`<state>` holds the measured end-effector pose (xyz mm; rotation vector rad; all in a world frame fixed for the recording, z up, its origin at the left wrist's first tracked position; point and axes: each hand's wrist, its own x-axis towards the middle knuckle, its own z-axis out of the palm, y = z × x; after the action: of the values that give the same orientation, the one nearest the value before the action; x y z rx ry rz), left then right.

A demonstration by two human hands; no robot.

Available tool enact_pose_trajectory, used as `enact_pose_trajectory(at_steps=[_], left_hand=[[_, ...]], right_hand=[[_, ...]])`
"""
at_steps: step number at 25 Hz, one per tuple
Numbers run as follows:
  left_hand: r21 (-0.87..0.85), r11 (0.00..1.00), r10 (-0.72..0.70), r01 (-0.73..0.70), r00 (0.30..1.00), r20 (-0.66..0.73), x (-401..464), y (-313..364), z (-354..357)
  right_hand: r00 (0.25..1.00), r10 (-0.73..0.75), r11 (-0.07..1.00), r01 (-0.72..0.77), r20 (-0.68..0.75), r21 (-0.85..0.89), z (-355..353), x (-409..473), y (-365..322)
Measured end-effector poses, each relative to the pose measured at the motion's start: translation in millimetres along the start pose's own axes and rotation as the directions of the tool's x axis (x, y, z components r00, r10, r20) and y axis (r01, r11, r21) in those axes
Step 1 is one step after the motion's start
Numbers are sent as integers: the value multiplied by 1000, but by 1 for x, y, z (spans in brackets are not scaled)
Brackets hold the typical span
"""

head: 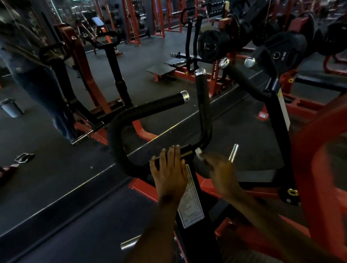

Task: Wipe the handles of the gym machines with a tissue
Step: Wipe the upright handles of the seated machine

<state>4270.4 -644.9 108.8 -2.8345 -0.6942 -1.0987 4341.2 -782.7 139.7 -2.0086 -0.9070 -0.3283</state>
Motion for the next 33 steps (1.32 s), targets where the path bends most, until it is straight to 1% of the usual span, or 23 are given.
enact_pose_trajectory(at_steps=[3, 4, 5, 6, 7, 8, 10, 11, 12, 13, 16, 17, 19, 21, 22, 24, 25, 27, 28, 30, 31, 32, 33], left_hand=[[23, 1000, 5, -5, 1000, 9, 2, 0, 0], [25, 1000, 7, -8, 1000, 14, 2, 0, 0], [23, 1000, 11, -11, 1000, 14, 1, -1, 0], [17, 1000, 13, -13, 1000, 5, 0, -1, 1], [13, 1000, 16, -16, 1000, -9, 0, -2, 1], [17, 1000, 19, -18, 1000, -20, 1, -2, 2], [25, 999, 27, -26, 999, -22, 2, -2, 2], [32, 999, 28, -28, 999, -15, 1, -1, 2], [42, 999, 25, -25, 1000, -9, 1, -1, 1], [51, 999, 18, -18, 1000, -4, 2, -1, 2], [51, 999, 18, -18, 1000, 7, 1, -1, 2], [51, 999, 20, -20, 1000, 1, 0, 0, 2], [56, 998, 20, -19, 1000, -21, 2, -1, 3], [66, 998, 23, -20, 999, -46, 2, -1, 4], [69, 997, 25, -21, 998, -53, 2, 0, 4], [70, 997, 27, -22, 997, -67, 2, 0, 5], [70, 997, 26, -21, 997, -73, 2, -1, 5], [67, 998, 24, -19, 997, -80, 1, -1, 6], [61, 998, 24, -19, 996, -80, 1, 0, 5], [56, 998, 23, -19, 997, -70, 2, 0, 4], [63, 998, 25, -21, 998, -64, 2, -1, 5], [73, 997, 27, -23, 998, -59, 1, -1, 4], [77, 997, 29, -25, 998, -54, 1, 0, 4]], right_hand=[[987, -70, 997, 64, -147, -49, -15, 69, 7], [984, 1, 1000, -3, -178, -11, -20, 95, 9], [981, 62, 997, -71, -185, -43, -23, 108, 9], [982, 97, 990, -112, -163, -89, -20, 106, 10], [994, 65, 991, -74, -86, -110, -13, 90, 8], [999, 39, 997, -41, -30, -60, -2, 69, 6], [996, -78, 990, 81, 31, -115, 12, 30, -4], [990, -126, 987, 132, 71, -94, 15, 21, -5], [988, -117, 993, 118, 101, -10, 11, 27, -3], [993, -81, 996, 77, 88, 45, 5, 45, -2], [999, 31, 1000, -31, 14, -6, -3, 82, -3], [995, 88, 996, -88, 50, 5, -1, 78, -4], [993, -2, 991, 18, 119, -134, 7, 49, -15], [994, -55, 990, 66, 92, -126, 1, 42, -14], [993, -101, 986, 109, 67, -127, -5, 59, -8], [994, -101, 980, 92, -43, -176, -20, 114, -6], [998, -42, 986, 32, -54, -164, -28, 146, -7], [1000, -3, 975, 0, -15, -222, -31, 200, 0], [999, -27, 966, 34, 31, -257, -31, 212, 3], [993, -107, 934, 116, 46, -339, -27, 199, 0], [997, -64, 962, 74, 47, -264, -24, 177, -2], [995, -86, 967, 97, 55, -235, -18, 151, -1], [985, -107, 954, 141, 136, -267, -10, 122, 2]])
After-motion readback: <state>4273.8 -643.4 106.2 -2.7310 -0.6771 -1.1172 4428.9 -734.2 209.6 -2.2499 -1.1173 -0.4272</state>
